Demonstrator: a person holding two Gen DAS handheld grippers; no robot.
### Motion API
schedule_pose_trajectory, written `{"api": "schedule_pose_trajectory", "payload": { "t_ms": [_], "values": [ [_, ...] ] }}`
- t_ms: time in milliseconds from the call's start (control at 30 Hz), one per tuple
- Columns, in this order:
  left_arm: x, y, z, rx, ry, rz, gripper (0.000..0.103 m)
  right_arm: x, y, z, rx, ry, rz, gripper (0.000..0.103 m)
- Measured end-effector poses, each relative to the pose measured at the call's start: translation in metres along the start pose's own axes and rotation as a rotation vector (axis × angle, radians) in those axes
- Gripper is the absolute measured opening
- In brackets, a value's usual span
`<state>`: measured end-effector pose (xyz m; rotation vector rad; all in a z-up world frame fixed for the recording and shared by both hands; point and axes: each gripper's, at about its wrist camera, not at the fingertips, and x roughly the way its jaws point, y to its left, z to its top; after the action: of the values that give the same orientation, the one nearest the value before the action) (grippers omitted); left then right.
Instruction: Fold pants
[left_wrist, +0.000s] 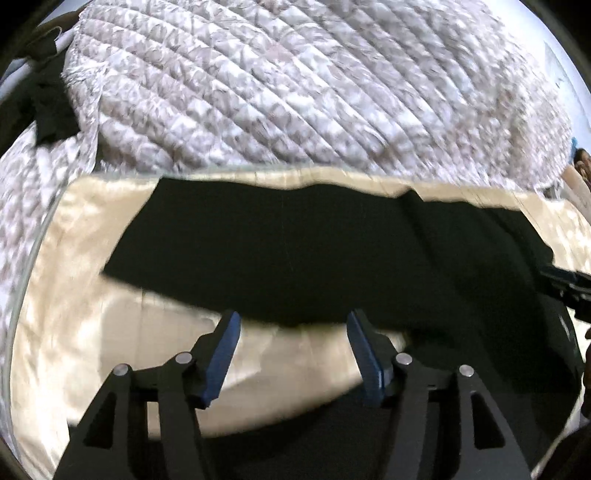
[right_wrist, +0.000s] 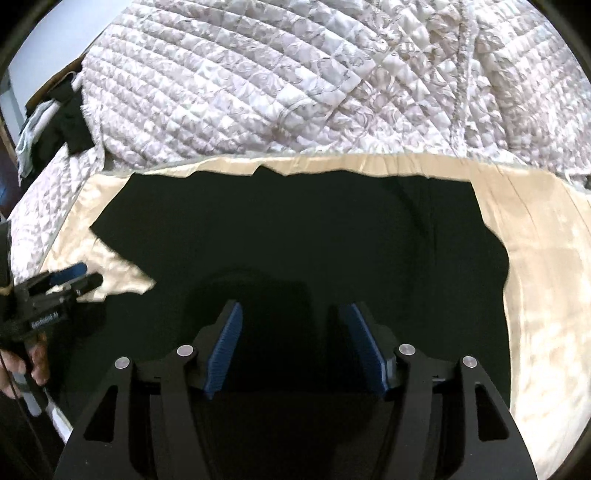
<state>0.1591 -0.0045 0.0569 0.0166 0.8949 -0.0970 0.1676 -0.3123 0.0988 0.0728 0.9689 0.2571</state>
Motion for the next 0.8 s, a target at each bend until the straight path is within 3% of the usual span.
{"api": "schedule_pose_trajectory", "payload": {
  "t_ms": [100,333,500,567,633,667,733,767,800],
  "values": [
    [0.024,0.009,0.026,-0.018,0.002,0.0,0.068,0.016,-0.011,0.026,0.008,0.004,-0.02,0.065],
    [0.078,0.027,0.065,-0.03,0.016,0.076,0.071,0.057,-0.031,0.076,0.027,0.009,-0.051,0.068],
    [0.117,0.027,0.081,-0.008,0.077,0.128,0.072,0.104,-0.029,0.099,-0.007,0.088,-0.1,0.068],
    [0.127,0.02,0.083,0.042,0.075,0.164,0.074,0.125,-0.028,0.1,-0.02,0.135,-0.137,0.068],
    [0.131,0.011,0.084,0.103,0.073,0.209,0.072,0.128,-0.022,0.1,-0.044,0.109,-0.168,0.068],
    [0.131,0.007,0.084,0.113,0.069,0.214,0.067,0.129,-0.02,0.1,-0.048,0.107,-0.183,0.065],
    [0.131,0.0,0.085,0.13,0.075,0.178,0.027,0.128,-0.018,0.101,-0.066,0.083,-0.193,0.03],
    [0.131,-0.005,0.086,0.154,0.074,0.198,0.017,0.128,-0.019,0.101,-0.055,0.089,-0.179,0.013],
    [0.131,-0.011,0.087,0.178,0.074,0.211,0.004,0.128,-0.019,0.101,-0.053,0.087,-0.179,0.012]
  ]
}}
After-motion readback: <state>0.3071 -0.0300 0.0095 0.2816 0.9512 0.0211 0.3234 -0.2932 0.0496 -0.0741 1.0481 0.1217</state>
